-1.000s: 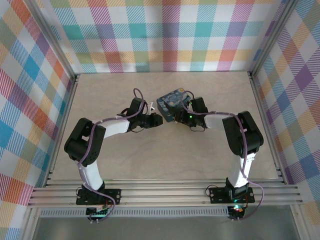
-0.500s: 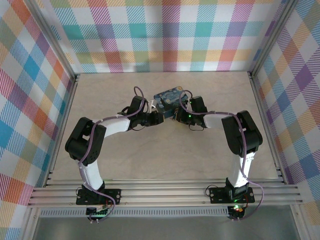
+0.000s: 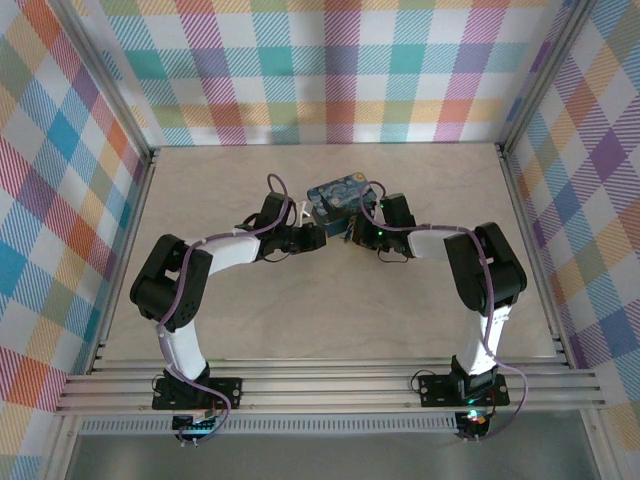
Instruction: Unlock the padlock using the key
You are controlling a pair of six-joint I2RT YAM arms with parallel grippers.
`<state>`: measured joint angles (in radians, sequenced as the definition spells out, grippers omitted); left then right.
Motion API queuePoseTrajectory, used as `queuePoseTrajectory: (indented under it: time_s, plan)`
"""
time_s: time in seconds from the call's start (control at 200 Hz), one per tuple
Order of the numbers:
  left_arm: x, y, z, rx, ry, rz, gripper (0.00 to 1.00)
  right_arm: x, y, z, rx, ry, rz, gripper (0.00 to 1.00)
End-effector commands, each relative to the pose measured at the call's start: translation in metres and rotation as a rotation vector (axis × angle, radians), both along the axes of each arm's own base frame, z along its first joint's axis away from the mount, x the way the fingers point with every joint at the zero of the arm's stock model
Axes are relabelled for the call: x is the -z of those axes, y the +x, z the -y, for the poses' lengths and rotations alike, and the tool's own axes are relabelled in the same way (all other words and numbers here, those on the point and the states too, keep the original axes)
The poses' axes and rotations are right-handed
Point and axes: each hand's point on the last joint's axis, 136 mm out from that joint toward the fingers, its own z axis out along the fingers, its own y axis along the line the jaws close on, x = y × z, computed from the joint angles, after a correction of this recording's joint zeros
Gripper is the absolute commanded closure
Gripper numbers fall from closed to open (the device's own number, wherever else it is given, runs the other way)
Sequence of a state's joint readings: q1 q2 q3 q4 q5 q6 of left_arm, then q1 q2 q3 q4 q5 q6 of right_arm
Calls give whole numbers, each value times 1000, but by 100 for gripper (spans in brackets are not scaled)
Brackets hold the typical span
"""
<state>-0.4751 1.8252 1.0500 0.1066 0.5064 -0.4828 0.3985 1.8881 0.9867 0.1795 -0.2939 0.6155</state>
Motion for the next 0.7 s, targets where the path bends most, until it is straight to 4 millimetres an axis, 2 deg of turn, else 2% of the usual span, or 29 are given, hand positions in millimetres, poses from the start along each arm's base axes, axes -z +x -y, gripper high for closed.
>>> queuePoseTrajectory:
  time_s: [0.0,0.175,0.695]
  plan:
    - [-9,6,1,-14,-5,15,80,-12,4,2,70,52,-11,100]
    - [-11,9,1,-25,-7,18,80,-11,2,3,156,119,-74,100]
    - [-16,13,2,-33,-10,28,80,-27,15,2,325,269,-150,100]
